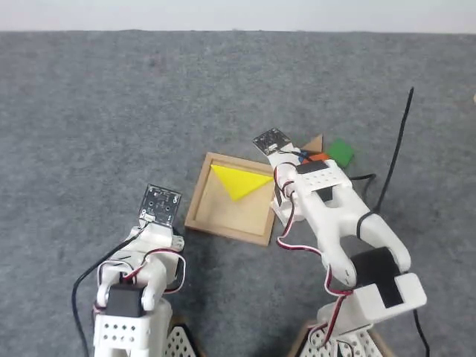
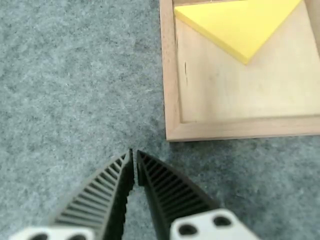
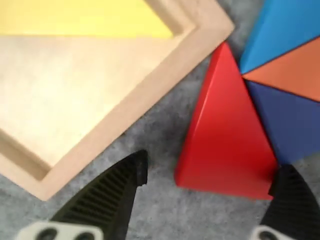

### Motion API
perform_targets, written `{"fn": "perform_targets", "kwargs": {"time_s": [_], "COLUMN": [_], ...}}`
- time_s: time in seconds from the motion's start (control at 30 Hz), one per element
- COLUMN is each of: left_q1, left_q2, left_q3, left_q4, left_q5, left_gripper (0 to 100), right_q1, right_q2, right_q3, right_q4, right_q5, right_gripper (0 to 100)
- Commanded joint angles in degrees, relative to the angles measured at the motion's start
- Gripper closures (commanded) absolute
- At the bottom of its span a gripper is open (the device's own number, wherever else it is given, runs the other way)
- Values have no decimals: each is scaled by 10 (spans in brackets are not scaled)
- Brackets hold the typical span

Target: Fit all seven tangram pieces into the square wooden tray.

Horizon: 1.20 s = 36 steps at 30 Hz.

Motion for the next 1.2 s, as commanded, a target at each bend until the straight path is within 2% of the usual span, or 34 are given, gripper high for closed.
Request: {"fn": "perform_targets", "kwargs": {"time_s": [0.0, 0.3, 0.57, 0.87, 1.0, 1.17], "left_q1": [-1, -1, -1, -1, -1, -1], "left_q2": [-5, -5, -5, -5, -5, -5], "left_q3": [-3, -3, -3, -3, -3, -3], "left_q4": [3, 3, 3, 3, 3, 3], "left_q5": [4, 4, 4, 4, 4, 4], "left_gripper": [985, 985, 985, 985, 985, 985], "right_q1": [7, 4, 7, -26, -67, -47], "right_q2": [4, 6, 7, 4, 0, 1], "right_q3": [-36, -35, -25, -22, 5, -18], "right_q4": [-34, -42, 23, 87, 78, 41], "right_q5": [11, 78, 129, 134, 128, 89], "right_gripper": [630, 630, 630, 630, 630, 630]}}
